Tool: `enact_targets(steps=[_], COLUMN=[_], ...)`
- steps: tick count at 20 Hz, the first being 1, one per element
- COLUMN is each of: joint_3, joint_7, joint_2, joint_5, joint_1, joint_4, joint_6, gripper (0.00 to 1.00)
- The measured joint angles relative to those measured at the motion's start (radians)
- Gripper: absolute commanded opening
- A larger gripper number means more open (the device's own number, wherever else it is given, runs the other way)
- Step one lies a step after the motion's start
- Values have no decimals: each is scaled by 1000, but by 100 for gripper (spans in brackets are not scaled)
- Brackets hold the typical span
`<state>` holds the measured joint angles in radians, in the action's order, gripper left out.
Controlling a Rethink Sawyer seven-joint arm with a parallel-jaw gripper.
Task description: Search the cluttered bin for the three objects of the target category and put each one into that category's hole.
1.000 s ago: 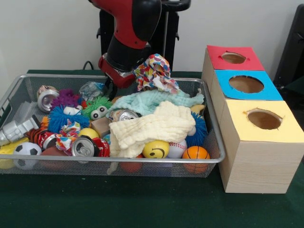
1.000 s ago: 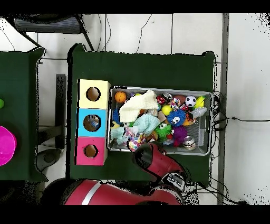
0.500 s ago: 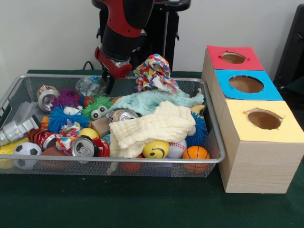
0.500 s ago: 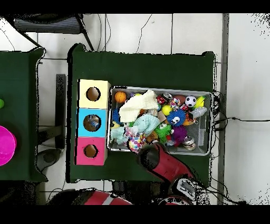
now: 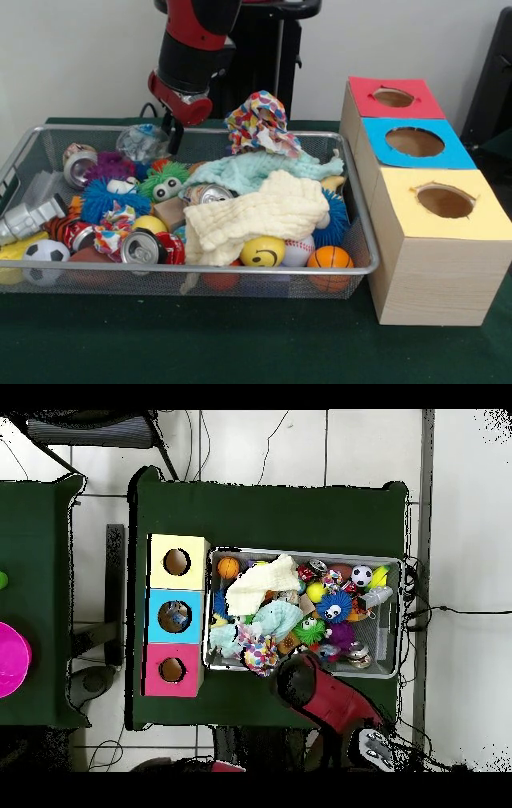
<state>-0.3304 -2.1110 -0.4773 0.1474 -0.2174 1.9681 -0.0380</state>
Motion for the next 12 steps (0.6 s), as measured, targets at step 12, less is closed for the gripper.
enact_targets(steps=[12], joint_3=[126], joint_7=[0], joint_2=[-126], joint_5=[-64], joint_1=[-92], joint_4=[106], joint_6=[19], gripper=[0])
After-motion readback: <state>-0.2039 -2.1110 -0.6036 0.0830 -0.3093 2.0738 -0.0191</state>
